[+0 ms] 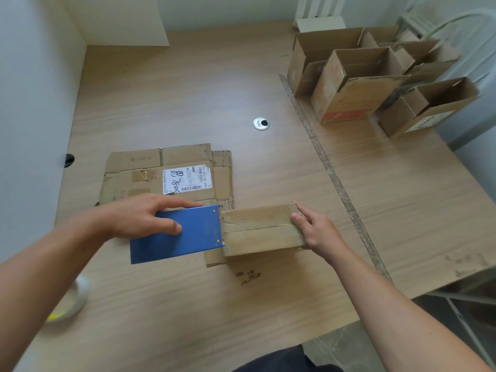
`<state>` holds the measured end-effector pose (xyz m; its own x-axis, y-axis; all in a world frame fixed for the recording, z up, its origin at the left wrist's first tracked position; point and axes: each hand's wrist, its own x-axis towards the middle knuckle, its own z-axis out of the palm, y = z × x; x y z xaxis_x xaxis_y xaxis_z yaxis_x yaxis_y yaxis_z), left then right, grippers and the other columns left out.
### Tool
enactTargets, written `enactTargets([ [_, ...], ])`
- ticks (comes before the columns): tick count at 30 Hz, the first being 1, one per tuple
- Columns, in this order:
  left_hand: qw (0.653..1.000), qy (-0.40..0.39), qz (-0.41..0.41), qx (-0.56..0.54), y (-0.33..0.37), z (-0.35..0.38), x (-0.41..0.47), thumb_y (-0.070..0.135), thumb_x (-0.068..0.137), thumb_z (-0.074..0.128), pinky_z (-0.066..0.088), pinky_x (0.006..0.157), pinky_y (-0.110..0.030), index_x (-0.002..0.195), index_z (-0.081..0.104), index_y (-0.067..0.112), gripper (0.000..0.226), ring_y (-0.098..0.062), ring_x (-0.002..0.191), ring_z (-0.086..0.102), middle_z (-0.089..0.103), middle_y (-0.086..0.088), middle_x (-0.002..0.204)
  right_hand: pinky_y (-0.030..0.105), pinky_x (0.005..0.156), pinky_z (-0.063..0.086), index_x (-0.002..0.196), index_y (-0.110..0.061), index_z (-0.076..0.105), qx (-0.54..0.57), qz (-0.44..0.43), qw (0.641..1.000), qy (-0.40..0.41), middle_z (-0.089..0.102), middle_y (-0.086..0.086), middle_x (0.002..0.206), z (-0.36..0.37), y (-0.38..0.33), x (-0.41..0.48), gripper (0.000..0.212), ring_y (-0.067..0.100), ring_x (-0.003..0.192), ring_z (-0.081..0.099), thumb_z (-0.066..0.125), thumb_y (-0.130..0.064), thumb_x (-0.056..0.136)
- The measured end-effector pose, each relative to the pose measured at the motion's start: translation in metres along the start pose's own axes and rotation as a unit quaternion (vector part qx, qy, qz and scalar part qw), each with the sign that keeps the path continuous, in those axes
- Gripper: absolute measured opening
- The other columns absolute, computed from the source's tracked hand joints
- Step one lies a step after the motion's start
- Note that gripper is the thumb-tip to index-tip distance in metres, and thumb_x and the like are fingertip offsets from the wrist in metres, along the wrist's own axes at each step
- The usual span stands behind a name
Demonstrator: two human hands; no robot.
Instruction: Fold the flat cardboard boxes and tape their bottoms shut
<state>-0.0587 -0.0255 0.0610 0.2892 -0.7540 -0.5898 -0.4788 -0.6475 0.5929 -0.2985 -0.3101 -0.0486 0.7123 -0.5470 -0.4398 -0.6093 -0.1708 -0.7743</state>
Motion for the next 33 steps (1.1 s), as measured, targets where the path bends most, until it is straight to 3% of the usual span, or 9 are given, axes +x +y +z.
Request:
enactTargets([
  [7, 1.000, -0.012, -0.012, -0.022, -0.020, -0.007, -0.004, 0.052, 0.071, 0.063, 0.041, 0.104, -0.029, 0.120, 0.047, 0.072, 0.055, 0.010, 0.116, 0.052, 0.054, 0.041, 0.124, 0.049, 0.090, 0.057, 0.135, -0.048, 0.051, 0.004, 0.005, 1.000, 0.002, 0.069, -0.007, 0.124, 0.002, 0.002, 0.001, 0.068, 0.018, 0.112, 0.066, 0.051, -0.075, 0.072],
  [10, 0.999, -0.002, -0.029, -0.023, -0.038, -0.013, -0.018, 0.042, 0.081, 0.066, 0.037, 0.089, -0.010, 0.112, 0.043, 0.079, 0.053, 0.019, 0.110, 0.050, 0.051, 0.050, 0.116, 0.048, 0.075, 0.062, 0.139, -0.039, 0.054, 0.026, 0.024, 0.999, 0.004, 0.067, -0.004, 0.123, 0.002, -0.004, -0.002, 0.049, 0.021, 0.102, 0.068, 0.058, -0.052, 0.092],
  [12, 0.998, 0.006, -0.045, -0.031, -0.049, -0.016, -0.025, 0.044, 0.077, 0.064, 0.037, 0.084, -0.010, 0.110, 0.043, 0.081, 0.054, 0.018, 0.106, 0.053, 0.052, 0.049, 0.115, 0.046, 0.066, 0.062, 0.141, -0.035, 0.053, 0.051, 0.034, 0.998, -0.001, 0.066, -0.004, 0.121, 0.002, -0.005, -0.001, 0.043, 0.019, 0.094, 0.069, 0.058, -0.036, 0.099],
  [18, 0.997, -0.009, -0.060, -0.047, -0.061, -0.010, -0.025, 0.020, 0.094, 0.065, 0.033, 0.076, 0.002, 0.100, 0.041, 0.084, 0.069, 0.029, 0.101, 0.046, 0.046, 0.060, 0.104, 0.041, 0.063, 0.062, 0.143, -0.032, 0.053, 0.052, 0.037, 0.998, -0.008, 0.064, -0.008, 0.118, 0.002, -0.006, 0.001, 0.043, 0.013, 0.093, 0.066, 0.057, -0.033, 0.100],
  [20, 0.996, -0.011, -0.076, -0.049, -0.065, -0.005, -0.024, 0.028, 0.091, 0.068, 0.034, 0.085, -0.002, 0.104, 0.043, 0.082, 0.061, 0.024, 0.108, 0.048, 0.052, 0.054, 0.109, 0.043, 0.065, 0.062, 0.142, -0.033, 0.053, 0.052, 0.037, 0.998, -0.007, 0.064, -0.009, 0.116, 0.003, -0.009, -0.001, 0.042, 0.013, 0.093, 0.066, 0.057, -0.032, 0.100],
  [22, 0.995, -0.001, -0.087, -0.045, -0.069, 0.002, -0.021, 0.048, 0.073, 0.066, 0.038, 0.100, -0.019, 0.113, 0.048, 0.076, 0.051, 0.008, 0.118, 0.051, 0.055, 0.038, 0.126, 0.046, 0.067, 0.062, 0.142, -0.034, 0.052, 0.052, 0.036, 0.998, -0.008, 0.064, -0.009, 0.116, 0.004, -0.011, -0.002, 0.042, 0.015, 0.093, 0.066, 0.056, -0.032, 0.100],
  [24, 0.995, -0.004, -0.089, -0.050, -0.068, 0.008, -0.014, 0.057, 0.062, 0.060, 0.038, 0.103, -0.029, 0.117, 0.055, 0.068, 0.057, 0.000, 0.120, 0.051, 0.054, 0.027, 0.132, 0.045, 0.067, 0.062, 0.143, -0.033, 0.051, 0.050, 0.038, 0.998, -0.011, 0.064, -0.005, 0.120, 0.003, -0.011, -0.002, 0.042, 0.015, 0.093, 0.066, 0.056, -0.032, 0.101],
  [29, 0.995, 0.012, -0.100, -0.002, -0.055, 0.025, 0.006, 0.042, 0.083, 0.063, 0.029, 0.096, -0.025, 0.137, 0.048, 0.046, 0.056, -0.006, 0.118, 0.043, 0.050, 0.014, 0.139, 0.051, 0.075, 0.061, 0.142, -0.038, 0.051, 0.039, 0.041, 0.998, -0.010, 0.064, -0.007, 0.123, 0.004, -0.013, -0.004, 0.041, 0.021, 0.100, 0.066, 0.054, -0.035, 0.101],
  [33, 0.993, 0.021, -0.116, 0.015, -0.051, 0.036, 0.021, 0.047, 0.080, 0.059, 0.034, 0.104, -0.031, 0.140, 0.045, 0.049, 0.062, -0.014, 0.128, 0.044, 0.046, 0.010, 0.148, 0.054, 0.093, 0.055, 0.139, -0.045, 0.051, -0.009, 0.021, 1.000, -0.001, 0.066, -0.010, 0.127, 0.004, -0.014, -0.005, 0.051, 0.019, 0.113, 0.063, 0.056, -0.056, 0.090],
])
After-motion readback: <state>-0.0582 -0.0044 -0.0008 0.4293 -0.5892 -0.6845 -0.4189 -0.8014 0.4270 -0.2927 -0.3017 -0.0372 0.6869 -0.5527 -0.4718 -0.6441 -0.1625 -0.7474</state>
